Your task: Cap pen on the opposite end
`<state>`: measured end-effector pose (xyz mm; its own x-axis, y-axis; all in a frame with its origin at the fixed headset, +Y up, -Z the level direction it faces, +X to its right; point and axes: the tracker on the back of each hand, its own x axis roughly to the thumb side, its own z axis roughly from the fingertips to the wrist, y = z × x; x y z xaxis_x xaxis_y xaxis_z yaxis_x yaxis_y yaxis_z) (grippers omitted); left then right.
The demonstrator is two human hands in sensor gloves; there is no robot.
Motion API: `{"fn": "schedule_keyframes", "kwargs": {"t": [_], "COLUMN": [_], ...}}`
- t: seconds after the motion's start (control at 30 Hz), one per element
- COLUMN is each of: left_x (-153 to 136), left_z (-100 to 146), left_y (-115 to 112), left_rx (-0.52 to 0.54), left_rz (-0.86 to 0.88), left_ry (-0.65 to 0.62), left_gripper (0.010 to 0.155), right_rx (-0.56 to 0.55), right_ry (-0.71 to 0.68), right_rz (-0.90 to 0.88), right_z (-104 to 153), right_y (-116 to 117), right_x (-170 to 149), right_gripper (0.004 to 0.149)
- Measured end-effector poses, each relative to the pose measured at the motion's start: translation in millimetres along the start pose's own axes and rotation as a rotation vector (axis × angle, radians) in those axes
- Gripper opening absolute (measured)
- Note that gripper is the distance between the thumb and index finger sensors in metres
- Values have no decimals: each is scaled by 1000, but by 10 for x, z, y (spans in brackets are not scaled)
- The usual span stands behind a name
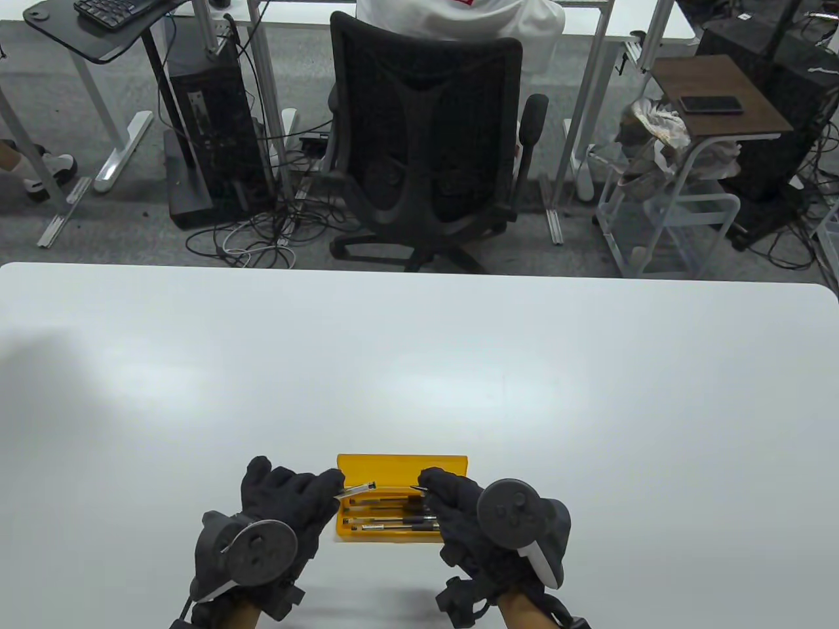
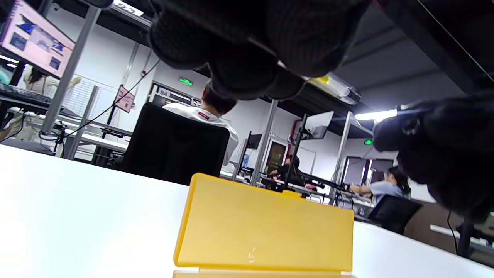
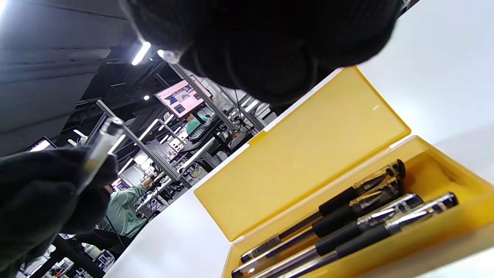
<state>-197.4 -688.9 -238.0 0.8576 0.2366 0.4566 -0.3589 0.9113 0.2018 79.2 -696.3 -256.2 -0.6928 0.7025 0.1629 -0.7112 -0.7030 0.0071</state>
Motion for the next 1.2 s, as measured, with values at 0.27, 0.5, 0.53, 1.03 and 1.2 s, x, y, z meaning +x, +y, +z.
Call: {"fn": "schedule_keyframes", "kwargs": {"t": [0.27,0.5,0.53,1.03,1.2], "left_x": [85,157,168,340,366], "left_z": [-15,-25,-21,-24,-31], "left_y": [-13,-56,-54,-74,-20], "left_rx": [-8,-28,-25,-55,-29], "left_rz": [-37,-26,-26,-120,-128], "left_ry": [-51,-83,-89,-179,-198], "left_gripper": [46,46,46,45,46], "right_rx": [45,67,75,160,153], "right_ry": [-66,-68,-72,-112,-159], "right_rz": [37,31,31,227,262], "right_z": [11,16,17,39,82], "right_y": [84,143,160,245,255], "right_x": [63,79,82,215,312], "right_gripper": [46,47,47,49,49]}}
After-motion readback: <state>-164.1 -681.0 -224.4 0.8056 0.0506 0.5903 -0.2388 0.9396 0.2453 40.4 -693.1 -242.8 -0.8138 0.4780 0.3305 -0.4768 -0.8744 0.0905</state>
